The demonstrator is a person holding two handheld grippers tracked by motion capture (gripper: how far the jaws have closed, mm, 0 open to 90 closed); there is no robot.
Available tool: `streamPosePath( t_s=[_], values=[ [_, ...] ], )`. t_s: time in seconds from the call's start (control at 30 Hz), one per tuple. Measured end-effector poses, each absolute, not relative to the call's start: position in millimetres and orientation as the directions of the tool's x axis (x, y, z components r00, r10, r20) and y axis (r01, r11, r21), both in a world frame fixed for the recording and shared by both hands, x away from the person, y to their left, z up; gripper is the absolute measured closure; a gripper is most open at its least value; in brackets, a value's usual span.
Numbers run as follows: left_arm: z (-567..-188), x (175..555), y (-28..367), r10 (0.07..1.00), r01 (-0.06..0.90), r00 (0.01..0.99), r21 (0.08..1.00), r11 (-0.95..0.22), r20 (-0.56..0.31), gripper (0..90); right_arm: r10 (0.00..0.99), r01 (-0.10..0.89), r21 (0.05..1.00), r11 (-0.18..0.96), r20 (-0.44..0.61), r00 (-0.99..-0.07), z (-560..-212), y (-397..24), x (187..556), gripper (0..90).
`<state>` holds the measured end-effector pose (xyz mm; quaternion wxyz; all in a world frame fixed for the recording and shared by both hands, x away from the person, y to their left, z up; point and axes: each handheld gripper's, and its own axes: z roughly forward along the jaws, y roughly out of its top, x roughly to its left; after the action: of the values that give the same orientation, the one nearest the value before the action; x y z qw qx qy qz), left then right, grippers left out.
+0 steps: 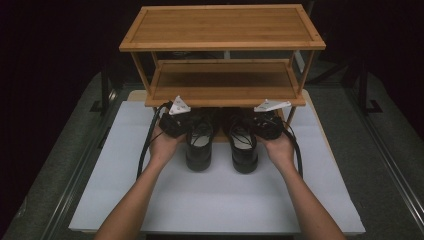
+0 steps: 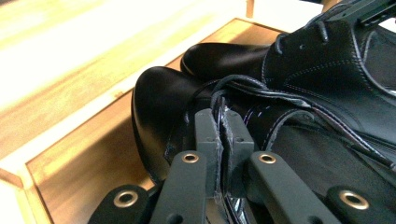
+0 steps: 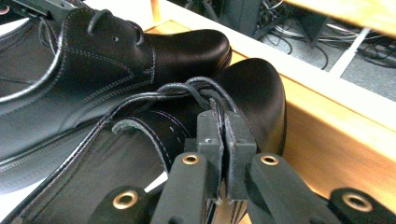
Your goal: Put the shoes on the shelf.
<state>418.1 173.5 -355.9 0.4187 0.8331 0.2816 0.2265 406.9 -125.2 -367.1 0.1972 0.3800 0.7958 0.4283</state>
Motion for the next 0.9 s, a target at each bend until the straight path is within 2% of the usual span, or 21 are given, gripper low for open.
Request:
streamPosePath(
  t_s=[0.33, 0.73, 0.83, 0.9],
  values=[
    [-371.4, 440.4, 161.4, 0.682, 0.283, 0.715, 0.828, -0.485, 0.155, 87.1, 0.796, 0.427, 0.845, 0.322, 0.003, -0.606, -374.3, -125.1, 425.7, 86.7],
    [-379.0, 439.4, 160.1, 0.656, 0.284, 0.742, 0.821, -0.496, 0.139, 84.9, 0.803, 0.436, 0.847, 0.304, 0.018, -0.596, -387.0, -124.1, 426.9, 85.5],
    [-379.8, 438.8, 160.9, 0.651, 0.284, 0.749, 0.827, -0.486, 0.126, 79.5, 0.802, 0.432, 0.852, 0.295, 0.025, -0.597, -389.0, -126.0, 424.3, 80.8],
    [-378.8, 439.1, 162.1, 0.648, 0.286, 0.751, 0.821, -0.495, 0.130, 67.9, 0.807, 0.441, 0.850, 0.289, 0.031, -0.590, -387.6, -126.4, 424.3, 69.2]
  ],
)
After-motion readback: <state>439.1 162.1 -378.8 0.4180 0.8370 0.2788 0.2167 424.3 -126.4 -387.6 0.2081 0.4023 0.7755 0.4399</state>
